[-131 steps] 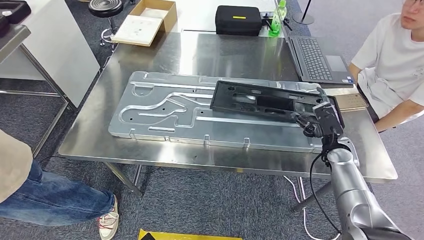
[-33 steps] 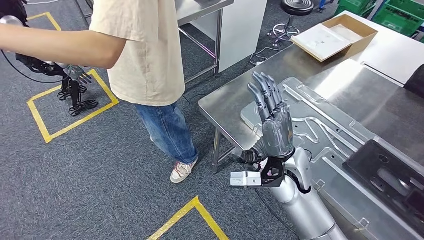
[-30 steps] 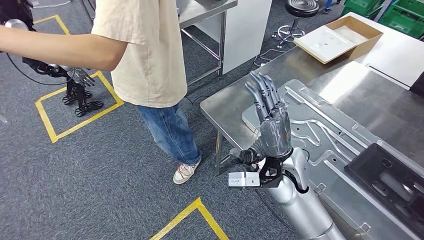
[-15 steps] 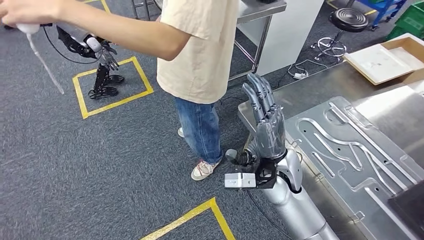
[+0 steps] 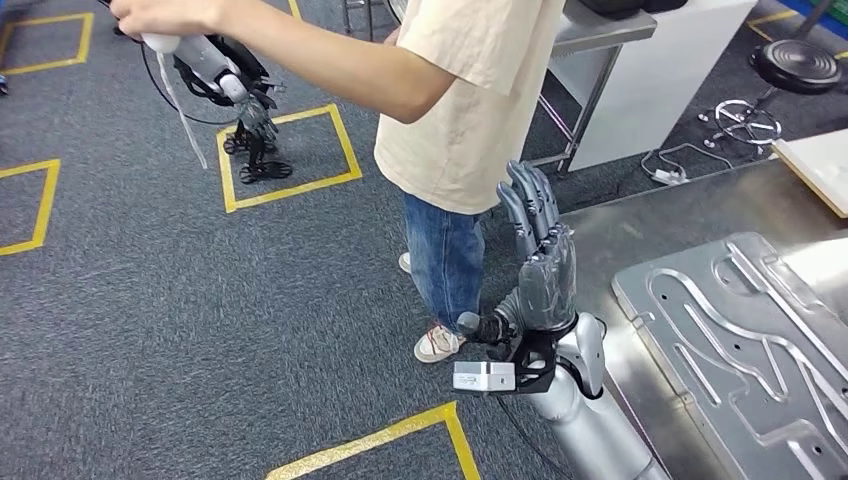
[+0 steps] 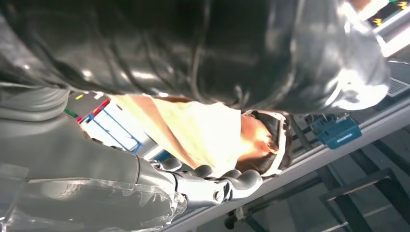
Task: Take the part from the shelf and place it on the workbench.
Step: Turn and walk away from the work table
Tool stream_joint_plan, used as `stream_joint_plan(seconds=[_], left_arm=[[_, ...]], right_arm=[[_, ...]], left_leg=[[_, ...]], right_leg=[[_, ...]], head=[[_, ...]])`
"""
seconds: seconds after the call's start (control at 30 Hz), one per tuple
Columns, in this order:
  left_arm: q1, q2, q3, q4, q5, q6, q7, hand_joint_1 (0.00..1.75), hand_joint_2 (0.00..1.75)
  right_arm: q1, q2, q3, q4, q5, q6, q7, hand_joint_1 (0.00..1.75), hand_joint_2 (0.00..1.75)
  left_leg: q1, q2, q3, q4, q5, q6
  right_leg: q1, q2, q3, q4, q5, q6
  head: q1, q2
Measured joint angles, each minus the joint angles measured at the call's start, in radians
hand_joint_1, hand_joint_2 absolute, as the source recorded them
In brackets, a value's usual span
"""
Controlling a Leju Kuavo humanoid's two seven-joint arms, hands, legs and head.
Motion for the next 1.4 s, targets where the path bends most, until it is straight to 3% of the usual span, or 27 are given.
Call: stream_joint_plan(seconds=[0.03,0.1,0.13,0.17,0.27,0.33,0.43,0.5,0.57,0.6,0.63,0.67,0.73,0.8,0.87,0.93,0.97,1.0,1.07,1.13,1.17,1.2,1.27,1.33,1.37,1.4], left_arm=[[-0.003,0.000,0.001,0.000,0.000,0.001,-0.001,0.00,0.00],[-0.012,0.000,0.004,0.000,0.001,0.000,0.000,0.00,0.00],[-0.014,0.000,0.006,0.000,0.001,-0.001,0.002,0.00,0.00],[-0.015,0.000,0.008,0.000,0.001,-0.004,0.004,0.00,0.00],[-0.018,0.000,0.012,0.000,-0.004,-0.010,0.013,0.00,0.00],[-0.023,-0.001,0.012,0.000,-0.009,-0.013,0.017,0.00,0.00],[-0.026,-0.002,0.013,0.000,-0.013,-0.019,0.016,0.00,0.00],[-0.031,-0.002,0.014,0.000,-0.014,-0.024,0.013,0.00,0.00],[-0.039,-0.003,0.014,0.000,-0.016,-0.027,0.012,0.00,0.00],[-0.043,-0.003,0.015,0.000,-0.017,-0.028,0.012,0.00,0.00],[-0.045,-0.003,0.015,0.000,-0.018,-0.030,0.012,0.00,0.00],[-0.045,-0.003,0.016,0.000,-0.019,-0.032,0.012,0.00,0.00],[-0.046,-0.003,0.019,0.000,-0.022,-0.036,0.012,0.00,0.00],[-0.048,-0.004,0.021,0.000,-0.027,-0.039,0.012,0.00,0.00],[-0.050,-0.006,0.021,0.000,-0.030,-0.040,0.013,0.00,0.00],[-0.048,-0.004,0.022,0.000,-0.031,-0.041,0.014,0.00,0.00],[-0.047,-0.003,0.022,0.000,-0.032,-0.041,0.015,0.00,0.00],[-0.046,-0.003,0.022,0.000,-0.032,-0.043,0.015,0.00,0.00],[-0.049,-0.003,0.022,0.000,-0.034,-0.045,0.016,0.00,0.00],[-0.049,-0.003,0.023,0.000,-0.037,-0.047,0.017,0.00,0.00],[-0.048,-0.003,0.023,0.000,-0.038,-0.048,0.018,0.00,0.00],[-0.046,-0.003,0.023,0.000,-0.039,-0.048,0.019,0.00,0.00],[-0.046,-0.002,0.025,0.000,-0.039,-0.049,0.022,0.00,0.00],[-0.049,-0.002,0.027,0.000,-0.039,-0.049,0.024,0.00,0.00],[-0.049,-0.002,0.028,0.000,-0.039,-0.048,0.024,0.00,0.00],[-0.048,-0.002,0.029,0.000,-0.039,-0.048,0.025,0.00,0.00]], right_arm=[[0.001,0.000,0.000,-0.001,0.003,-0.002,-0.001,0.00,0.00],[0.007,0.000,0.000,-0.001,0.012,-0.004,-0.002,0.00,0.00],[0.010,0.000,0.000,-0.001,0.017,-0.004,-0.002,0.00,0.00],[0.012,0.000,0.000,-0.002,0.023,-0.004,-0.001,0.00,0.00],[0.014,0.000,0.000,-0.010,0.035,-0.004,0.004,0.00,0.00],[0.013,-0.001,0.000,-0.015,0.041,-0.003,0.007,0.00,0.00],[0.011,-0.002,0.000,-0.020,0.046,-0.001,0.011,0.00,0.00],[0.010,-0.002,0.000,-0.024,0.048,-0.001,0.012,0.00,0.00],[0.012,-0.004,0.000,-0.026,0.053,-0.001,0.012,0.00,0.00],[0.014,-0.005,0.000,-0.026,0.055,-0.001,0.012,0.00,0.00],[0.017,-0.007,0.000,-0.026,0.058,-0.001,0.013,0.00,0.00],[0.018,-0.008,0.000,-0.026,0.060,-0.001,0.014,0.00,0.00],[0.019,-0.008,0.000,-0.027,0.062,-0.001,0.016,0.00,0.00],[0.018,-0.009,0.000,-0.031,0.063,0.000,0.019,0.00,0.00],[0.017,-0.010,0.000,-0.034,0.064,0.001,0.022,0.00,0.00],[0.015,-0.011,0.000,-0.036,0.064,0.003,0.023,0.00,0.00],[0.014,-0.011,0.000,-0.037,0.065,0.005,0.023,0.00,0.00],[0.014,-0.011,0.000,-0.038,0.065,0.008,0.023,0.00,0.00],[0.014,-0.012,0.000,-0.039,0.067,0.012,0.025,0.00,0.00],[0.016,-0.013,0.000,-0.039,0.071,0.012,0.027,0.00,0.00],[0.016,-0.013,0.000,-0.039,0.074,0.013,0.028,0.00,0.00],[0.017,-0.013,0.000,-0.039,0.077,0.013,0.028,0.00,0.00],[0.016,-0.014,0.000,-0.041,0.079,0.016,0.029,0.00,0.00],[0.015,-0.014,0.000,-0.044,0.079,0.017,0.029,0.00,0.00],[0.014,-0.014,0.000,-0.044,0.080,0.017,0.030,0.00,0.00],[0.013,-0.014,0.000,-0.045,0.080,0.017,0.031,0.00,0.00]], left_leg=[[0.001,0.028,-0.023,0.050,-0.028,-0.005],[0.006,0.054,-0.083,0.168,-0.080,-0.015],[0.010,0.060,-0.100,0.203,-0.086,-0.020],[0.014,0.065,-0.099,0.201,-0.073,-0.025],[0.018,0.107,-0.014,0.038,0.008,-0.032],[0.012,0.124,0.017,-0.026,0.022,-0.019],[0.009,0.098,0.014,-0.031,0.022,0.008],[0.011,0.081,0.016,-0.036,0.027,0.022],[0.011,0.063,0.016,-0.038,0.029,0.030],[0.009,0.052,0.015,-0.037,0.030,0.033],[0.007,0.040,0.015,-0.037,0.030,0.034],[0.005,0.028,0.015,-0.037,0.030,0.034],[0.002,0.004,0.017,-0.037,0.032,0.034],[0.001,-0.019,0.016,-0.036,0.034,0.030],[0.006,-0.038,0.009,-0.036,0.038,0.020],[0.011,-0.055,0.004,-0.039,0.042,0.006],[0.010,-0.044,0.000,-0.034,0.038,0.001],[0.008,-0.021,-0.010,-0.012,0.024,-0.003],[0.006,0.037,-0.056,0.083,-0.031,-0.011],[0.010,0.058,-0.107,0.192,-0.076,-0.019],[0.013,0.063,-0.114,0.210,-0.074,-0.024],[0.015,0.067,-0.102,0.190,-0.055,-0.027],[0.017,0.098,-0.036,0.070,0.000,-0.029],[0.011,0.125,0.011,-0.021,0.025,-0.018],[0.008,0.129,0.017,-0.034,0.023,-0.010],[0.005,0.118,0.016,-0.034,0.024,-0.002]], right_leg=[[0.000,-0.015,0.004,-0.004,0.000,0.000],[-0.001,-0.045,0.006,-0.003,-0.003,0.000],[-0.002,-0.060,0.006,-0.001,-0.005,0.001],[-0.003,-0.073,0.006,0.001,-0.008,0.004],[-0.006,-0.106,0.006,0.019,-0.024,0.019],[-0.002,-0.123,0.005,0.029,-0.033,0.032],[-0.002,-0.136,0.010,0.031,-0.039,0.045],[-0.007,-0.102,-0.005,0.072,-0.071,0.053],[-0.009,-0.055,-0.058,0.187,-0.134,0.055],[-0.009,-0.044,-0.090,0.249,-0.158,0.054],[-0.008,-0.039,-0.113,0.292,-0.167,0.052],[-0.007,-0.037,-0.121,0.300,-0.157,0.048],[-0.003,-0.021,-0.085,0.212,-0.090,0.034],[0.001,0.026,-0.032,0.089,-0.036,0.016],[0.005,0.052,-0.012,0.040,-0.027,0.009],[0.005,0.031,-0.007,0.028,-0.022,0.008],[0.001,0.019,-0.002,0.019,-0.018,0.007],[-0.002,0.005,0.004,0.009,-0.013,0.006],[-0.003,-0.025,0.011,0.000,-0.011,0.003],[-0.001,-0.056,0.011,0.001,-0.013,0.001],[-0.002,-0.071,0.011,0.002,-0.015,0.003],[-0.002,-0.084,0.012,0.004,-0.018,0.005],[-0.003,-0.108,0.014,0.012,-0.027,0.012],[0.002,-0.127,0.014,0.023,-0.037,0.023],[0.005,-0.135,0.014,0.025,-0.040,0.028],[0.008,-0.143,0.016,0.025,-0.042,0.032]], head=[[-0.001,0.000],[-0.001,0.000],[-0.001,0.000],[-0.001,0.000],[-0.002,0.000],[-0.001,0.000],[0.000,0.000],[0.001,0.000],[0.001,0.000],[0.001,0.000],[0.001,0.000],[0.001,0.000],[0.001,0.000],[0.000,0.000],[0.000,0.000],[0.001,0.000],[0.000,0.000],[-0.001,0.000],[-0.004,0.000],[-0.005,0.000],[-0.005,0.000],[-0.005,0.000],[-0.005,0.000],[-0.005,0.000],[-0.004,0.000],[-0.003,0.000]])
